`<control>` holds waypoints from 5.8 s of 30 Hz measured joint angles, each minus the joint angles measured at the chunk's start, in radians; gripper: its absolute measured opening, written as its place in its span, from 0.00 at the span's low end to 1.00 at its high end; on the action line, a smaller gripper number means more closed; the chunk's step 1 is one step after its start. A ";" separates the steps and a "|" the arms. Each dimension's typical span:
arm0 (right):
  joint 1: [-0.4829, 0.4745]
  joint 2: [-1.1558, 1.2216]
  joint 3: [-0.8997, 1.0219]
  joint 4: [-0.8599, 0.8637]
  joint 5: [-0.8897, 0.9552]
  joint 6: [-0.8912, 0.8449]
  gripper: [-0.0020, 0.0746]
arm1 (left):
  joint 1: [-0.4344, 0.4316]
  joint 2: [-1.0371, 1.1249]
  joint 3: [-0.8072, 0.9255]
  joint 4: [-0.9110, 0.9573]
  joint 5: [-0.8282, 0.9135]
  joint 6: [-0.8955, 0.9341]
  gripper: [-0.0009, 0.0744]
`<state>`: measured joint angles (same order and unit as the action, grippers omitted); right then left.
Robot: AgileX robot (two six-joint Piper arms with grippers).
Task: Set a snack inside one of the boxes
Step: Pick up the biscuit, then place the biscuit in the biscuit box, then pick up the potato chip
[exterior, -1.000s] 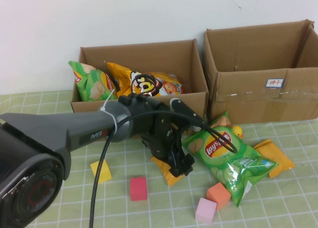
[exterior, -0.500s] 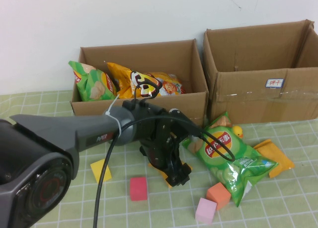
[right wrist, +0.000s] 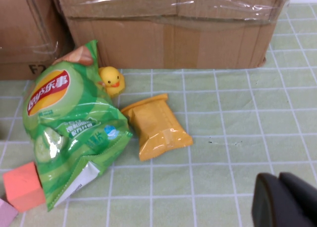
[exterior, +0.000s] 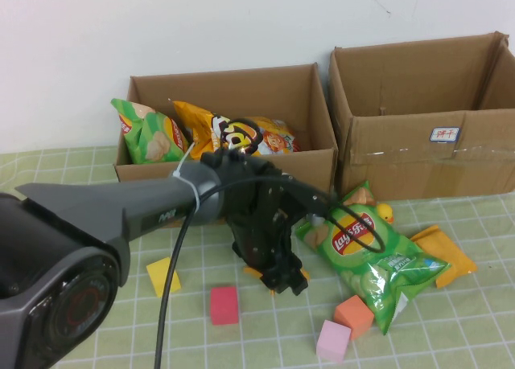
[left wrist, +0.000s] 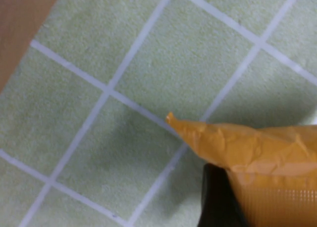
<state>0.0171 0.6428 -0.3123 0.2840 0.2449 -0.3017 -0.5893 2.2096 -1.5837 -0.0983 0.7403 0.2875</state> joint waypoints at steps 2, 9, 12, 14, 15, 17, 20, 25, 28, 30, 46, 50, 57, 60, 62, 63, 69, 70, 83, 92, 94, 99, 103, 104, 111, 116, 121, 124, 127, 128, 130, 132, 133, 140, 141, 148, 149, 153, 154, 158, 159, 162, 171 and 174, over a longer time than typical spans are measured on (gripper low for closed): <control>0.000 0.000 0.000 0.001 0.000 0.000 0.02 | 0.000 0.001 -0.041 0.000 0.058 0.000 0.49; 0.000 0.000 0.000 0.002 0.000 -0.002 0.02 | 0.000 0.002 -0.220 -0.058 0.255 -0.008 0.48; 0.000 0.000 0.000 0.005 0.000 -0.004 0.02 | 0.000 0.002 -0.304 -0.133 0.348 -0.010 0.48; 0.000 0.000 0.000 0.005 0.000 -0.006 0.02 | 0.000 0.002 -0.355 -0.195 0.394 0.006 0.48; 0.000 0.000 0.000 0.005 0.000 -0.006 0.02 | 0.000 0.002 -0.384 -0.233 0.414 0.015 0.48; 0.000 0.000 0.000 0.005 0.000 -0.006 0.02 | 0.000 0.003 -0.441 -0.317 0.442 0.044 0.48; 0.000 0.000 0.000 0.005 0.000 -0.006 0.02 | 0.000 0.003 -0.519 -0.439 0.444 0.104 0.48; 0.000 0.000 0.000 0.005 0.000 -0.012 0.02 | 0.000 0.003 -0.606 -0.607 0.255 0.218 0.48; 0.000 0.000 0.000 0.007 0.000 -0.014 0.02 | 0.000 0.005 -0.618 -0.652 0.034 0.237 0.48; 0.000 0.000 0.000 0.009 0.000 -0.015 0.02 | 0.000 0.014 -0.619 -0.677 -0.139 0.242 0.48; 0.000 0.000 0.001 0.013 0.000 -0.018 0.02 | -0.008 0.132 -0.619 -0.689 -0.441 0.631 0.88; 0.000 0.000 0.001 0.013 0.000 -0.018 0.02 | -0.010 0.091 -0.619 -0.501 -0.356 0.634 0.70; 0.000 0.000 0.001 0.013 0.000 -0.018 0.02 | -0.008 -0.053 -0.619 -0.157 -0.046 0.446 0.16; 0.000 0.000 0.001 0.017 0.000 -0.018 0.02 | -0.006 -0.118 -0.619 -0.059 0.098 0.390 0.06; 0.000 0.000 0.001 0.021 0.000 -0.018 0.02 | -0.006 -0.173 -0.619 0.019 0.236 0.370 0.03; 0.000 0.000 0.001 0.021 0.000 -0.018 0.02 | -0.006 -0.192 -0.619 0.042 0.277 0.368 0.02; 0.000 0.000 0.001 0.024 0.000 -0.018 0.02 | -0.005 -0.302 -0.617 0.195 0.499 0.174 0.01; 0.000 0.000 0.001 0.024 0.000 -0.018 0.02 | -0.004 -0.326 -0.608 0.208 0.506 0.146 0.01; 0.000 0.000 0.001 0.036 0.006 -0.018 0.02 | -0.003 -0.646 -0.277 0.165 0.463 0.082 0.01; 0.000 0.000 0.001 0.065 0.048 -0.020 0.02 | -0.003 -1.031 0.260 0.282 0.278 -0.023 0.01; 0.000 0.000 0.001 0.067 0.058 -0.033 0.02 | -0.003 -1.137 0.403 0.303 0.207 -0.076 0.01; 0.000 0.000 0.001 0.071 0.069 -0.050 0.02 | -0.003 -1.387 0.792 0.386 0.025 -0.246 0.01; 0.005 0.009 0.001 0.074 0.082 -0.062 0.02 | -0.003 -1.550 0.968 0.471 -0.024 -0.395 0.01; 0.011 0.017 0.001 0.074 0.082 -0.069 0.02 | -0.003 -1.587 0.995 0.494 -0.024 -0.436 0.01; 0.173 0.129 -0.006 0.085 0.050 -0.226 0.02 | -0.003 -1.805 1.086 0.674 -0.020 -0.528 0.01; 0.262 0.268 -0.070 0.085 0.050 -0.316 0.02 | -0.003 -1.917 1.169 0.727 -0.025 -0.547 0.01; 0.271 0.444 -0.191 0.085 0.048 -0.340 0.05 | -0.003 -2.008 1.255 0.735 -0.118 -0.592 0.01; 0.271 0.560 -0.300 0.087 0.050 -0.340 0.15 | -0.003 -2.056 1.285 0.761 -0.177 -0.594 0.01; 0.271 0.669 -0.411 0.094 0.065 -0.318 0.32 | -0.003 -2.072 1.295 0.784 -0.191 -0.596 0.01; 0.271 0.700 -0.442 0.094 0.068 -0.310 0.38 | -0.003 -2.075 1.295 0.790 -0.194 -0.598 0.01; 0.271 0.777 -0.515 0.095 0.074 -0.288 0.52 | -0.003 -2.076 1.295 0.804 -0.201 -0.600 0.01; 0.271 0.853 -0.580 0.095 0.079 -0.278 0.61 | -0.003 -2.076 1.295 0.817 -0.205 -0.600 0.01; 0.271 0.891 -0.610 0.095 0.081 -0.275 0.64 | -0.003 -2.076 1.295 0.820 -0.205 -0.602 0.01; 0.271 1.127 -0.762 0.095 0.089 -0.274 0.68 | -0.003 -2.076 1.295 0.828 -0.205 -0.613 0.01; 0.271 1.157 -0.777 0.097 0.089 -0.274 0.69 | -0.003 -2.076 1.295 0.828 -0.205 -0.613 0.01; 0.271 1.276 -0.869 0.240 0.089 -0.273 0.69 | -0.003 -2.076 1.295 0.829 -0.205 -0.613 0.01; 0.271 1.284 -0.878 0.252 0.095 -0.278 0.69 | -0.003 -2.076 1.295 0.831 -0.205 -0.613 0.01; 0.271 1.314 -0.888 0.275 0.124 -0.328 0.69 | -0.003 -2.076 1.306 0.845 -0.206 -0.613 0.01; 0.271 1.325 -0.889 0.277 0.136 -0.342 0.69 | -0.003 -2.076 1.306 0.847 -0.206 -0.613 0.01; 0.271 1.365 -0.893 0.281 0.178 -0.385 0.69 | -0.003 -2.076 1.306 0.860 -0.208 -0.621 0.01; 0.271 1.383 -0.895 0.286 0.186 -0.396 0.69 | -0.003 -2.076 1.306 0.860 -0.208 -0.623 0.01; 0.271 1.397 -0.901 0.297 0.200 -0.411 0.69 | -0.003 -2.076 1.306 0.861 -0.208 -0.623 0.01; 0.271 1.401 -0.906 0.328 0.224 -0.437 0.41 | -0.003 -2.076 1.306 0.862 -0.208 -0.624 0.01; 0.271 1.394 -0.908 0.350 0.234 -0.441 0.23 | -0.003 -2.076 1.306 0.862 -0.208 -0.624 0.01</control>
<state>0.2881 2.0365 -1.2200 0.6339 0.4787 -0.7427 -0.5923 0.1335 -0.2780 0.7640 0.5320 -0.3362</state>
